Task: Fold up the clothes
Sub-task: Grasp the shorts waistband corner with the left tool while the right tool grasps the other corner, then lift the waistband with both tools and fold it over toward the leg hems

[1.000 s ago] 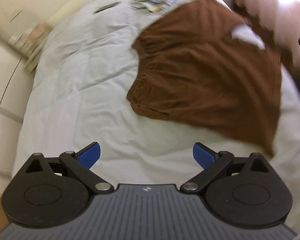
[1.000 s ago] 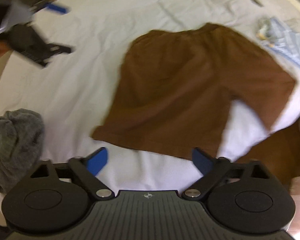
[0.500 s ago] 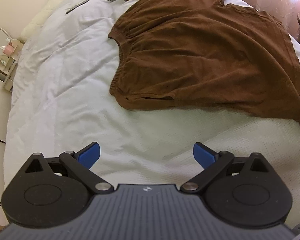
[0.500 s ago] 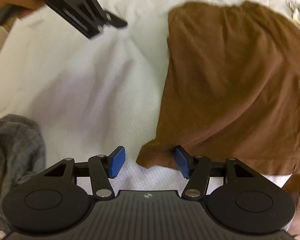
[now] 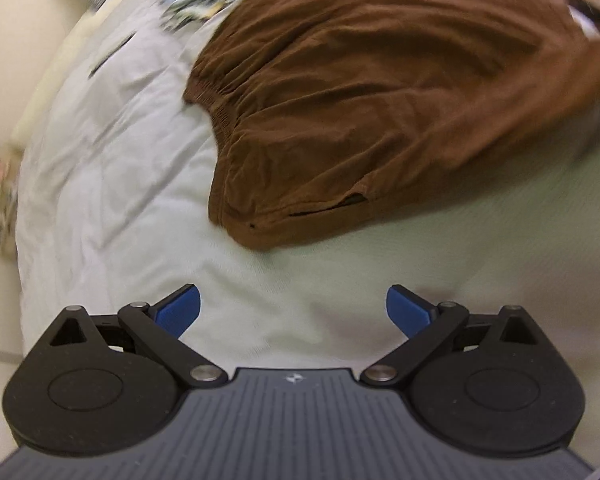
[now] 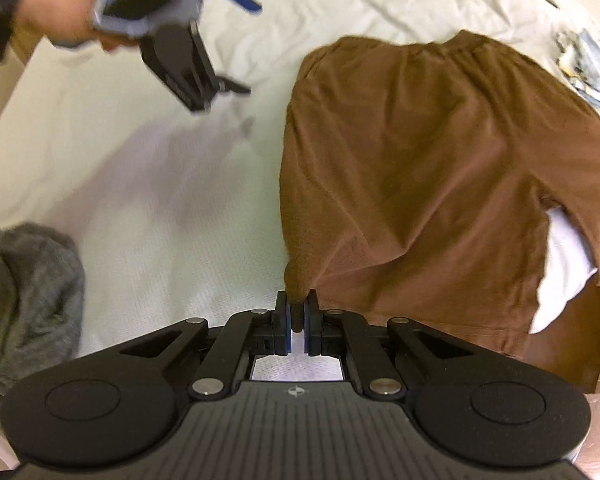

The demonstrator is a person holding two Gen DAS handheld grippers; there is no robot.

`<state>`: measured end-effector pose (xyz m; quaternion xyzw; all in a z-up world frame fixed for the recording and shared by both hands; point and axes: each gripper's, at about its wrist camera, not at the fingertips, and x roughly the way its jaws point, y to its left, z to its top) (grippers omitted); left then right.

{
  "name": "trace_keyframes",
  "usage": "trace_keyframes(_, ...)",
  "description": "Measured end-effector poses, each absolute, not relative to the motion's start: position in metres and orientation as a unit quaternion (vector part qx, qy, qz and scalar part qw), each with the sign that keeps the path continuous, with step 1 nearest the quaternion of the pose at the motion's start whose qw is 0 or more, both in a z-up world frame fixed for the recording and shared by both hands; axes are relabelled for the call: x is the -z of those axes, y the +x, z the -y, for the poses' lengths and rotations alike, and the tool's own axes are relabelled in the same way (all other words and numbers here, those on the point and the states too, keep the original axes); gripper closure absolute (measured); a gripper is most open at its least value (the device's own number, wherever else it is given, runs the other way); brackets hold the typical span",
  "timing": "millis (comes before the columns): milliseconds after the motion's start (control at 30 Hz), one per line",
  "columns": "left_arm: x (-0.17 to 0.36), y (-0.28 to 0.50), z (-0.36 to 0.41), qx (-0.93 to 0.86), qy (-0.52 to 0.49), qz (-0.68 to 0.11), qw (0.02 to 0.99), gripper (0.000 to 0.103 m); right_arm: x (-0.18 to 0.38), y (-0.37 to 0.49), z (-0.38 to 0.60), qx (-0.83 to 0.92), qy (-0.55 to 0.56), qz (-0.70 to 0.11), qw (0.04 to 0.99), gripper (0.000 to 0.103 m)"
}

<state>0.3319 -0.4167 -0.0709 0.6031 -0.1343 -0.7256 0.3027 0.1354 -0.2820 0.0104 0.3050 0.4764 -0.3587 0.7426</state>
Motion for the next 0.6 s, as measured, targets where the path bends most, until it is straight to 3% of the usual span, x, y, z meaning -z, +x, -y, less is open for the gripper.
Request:
trace_keyframes(200, 0.095, 0.324, 0.436, 0.719, 0.604, 0.241, 0.245, 0.011, -0.031, 0.133, 0.290, 0.371, 0.313, -0.463, 0.742, 0.098)
trace_keyframes(267, 0.101, 0.320, 0.446, 0.719, 0.608, 0.262, 0.214, 0.020, -0.034, 0.130, 0.293, 0.372, 0.317, -0.460, 0.741, 0.098)
trace_keyframes(300, 0.103, 0.319, 0.451, 0.718, 0.609, 0.273, 0.198, 0.028, -0.034, 0.129, 0.294, 0.370, 0.319, -0.460, 0.742, 0.098)
trace_keyframes(367, 0.107, 0.315, 0.462, 0.718, 0.617, 0.275, 0.165, 0.055, -0.036, 0.127, 0.297, 0.367, 0.322, -0.458, 0.743, 0.098)
trace_keyframes(400, 0.105, 0.314, 0.467, 0.717, 0.624, 0.267, 0.160, 0.075, -0.037, 0.126, 0.298, 0.366, 0.326, -0.456, 0.743, 0.098)
trace_keyframes(433, 0.104, 0.312, 0.472, 0.715, 0.630, 0.260, 0.155, 0.086, -0.039, 0.124, 0.300, 0.366, 0.328, -0.454, 0.743, 0.098)
trace_keyframes(500, 0.101, 0.309, 0.482, 0.711, 0.643, 0.245, 0.145, 0.098, -0.047, 0.115, 0.305, 0.372, 0.333, -0.446, 0.743, 0.098)
trace_keyframes(600, 0.071, 0.300, 0.494, 0.722, 0.634, 0.228, 0.157, 0.101, -0.068, 0.093, 0.314, 0.389, 0.333, -0.432, 0.742, 0.098)
